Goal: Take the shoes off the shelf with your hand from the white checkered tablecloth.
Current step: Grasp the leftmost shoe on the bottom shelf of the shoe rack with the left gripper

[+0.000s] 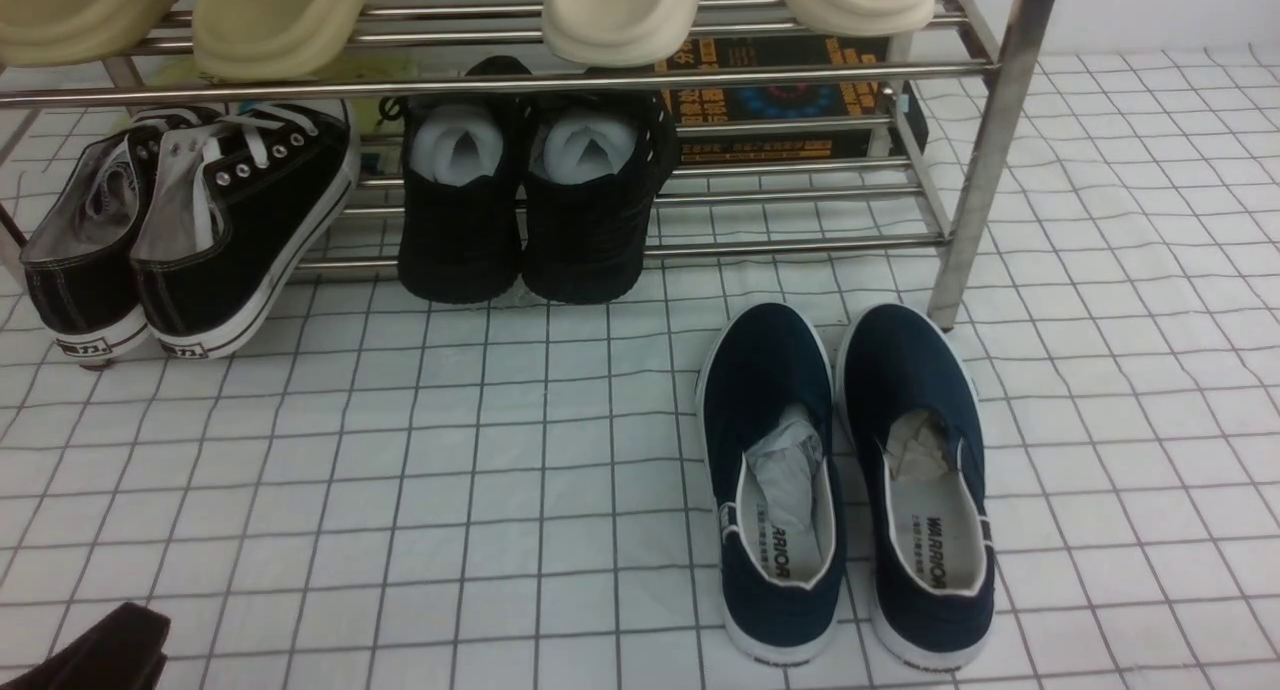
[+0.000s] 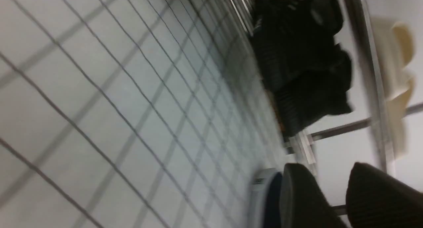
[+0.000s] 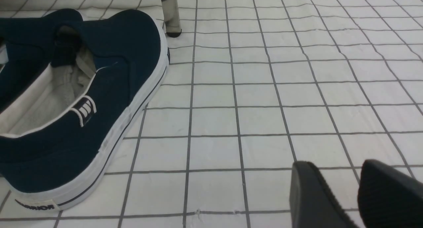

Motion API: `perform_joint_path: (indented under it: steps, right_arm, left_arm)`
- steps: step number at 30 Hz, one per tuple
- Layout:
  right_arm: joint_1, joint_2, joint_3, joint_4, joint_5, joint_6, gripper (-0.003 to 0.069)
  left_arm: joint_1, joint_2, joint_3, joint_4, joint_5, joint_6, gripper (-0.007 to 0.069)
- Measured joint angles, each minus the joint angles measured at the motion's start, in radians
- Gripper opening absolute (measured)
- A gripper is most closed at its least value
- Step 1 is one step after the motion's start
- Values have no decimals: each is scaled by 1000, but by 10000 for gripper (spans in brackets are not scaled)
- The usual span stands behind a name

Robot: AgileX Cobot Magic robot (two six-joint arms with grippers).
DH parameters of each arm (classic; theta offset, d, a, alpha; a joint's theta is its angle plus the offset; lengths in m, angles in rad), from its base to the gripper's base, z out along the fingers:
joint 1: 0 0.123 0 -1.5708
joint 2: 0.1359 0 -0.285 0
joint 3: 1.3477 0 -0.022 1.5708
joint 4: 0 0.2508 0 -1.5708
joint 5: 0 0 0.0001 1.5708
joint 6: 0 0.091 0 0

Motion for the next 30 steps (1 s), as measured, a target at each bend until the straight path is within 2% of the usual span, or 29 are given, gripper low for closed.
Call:
perform_joint_path:
  steps: [3,8,9,11,12,13,15,17,20,23,25,26,28,29,30]
  right_arm:
    - [0,0,0,0,0,0,239]
    - [0,0,0,0,0,0,239]
    - [0,0,0,0,0,0,239]
    - [0,0,0,0,0,0,239]
    - [0,0,0,0,0,0,239]
    - [0,0,0,0,0,0,239]
    - [0,0,0,0,0,0,239]
    - [0,0,0,0,0,0,239]
    - [0,0,0,0,0,0,239]
    - [0,0,0,0,0,0,239]
    - [0,0,0,0,0,1,239]
    - [0,0,0,0,0,1,239]
    - [0,0,0,0,0,2,239]
    - [0,0,0,0,0,2,239]
    - [0,0,0,0,0,2,239]
  left_arm:
    - [0,0,1,-87,-92,-42,239]
    - [0,0,1,-144,-286,-50,235]
    - [0,0,-8,-144,-351,-27,211]
    - [0,3,-64,-122,-348,54,149]
    - [0,8,-64,-122,-348,64,142]
    - [0,38,-131,-103,-322,151,88]
    - [0,119,-248,-92,-249,283,31]
    - [0,216,-345,-89,-140,364,9]
    - [0,465,-523,-67,120,494,1]
    - [0,614,-622,-27,242,513,1]
    - [3,785,-760,79,342,483,12]
    - [5,808,-760,88,342,477,13]
    - [36,904,-866,197,416,398,40]
    - [81,984,-963,294,508,311,68]
    - [109,1007,-996,343,554,283,92]
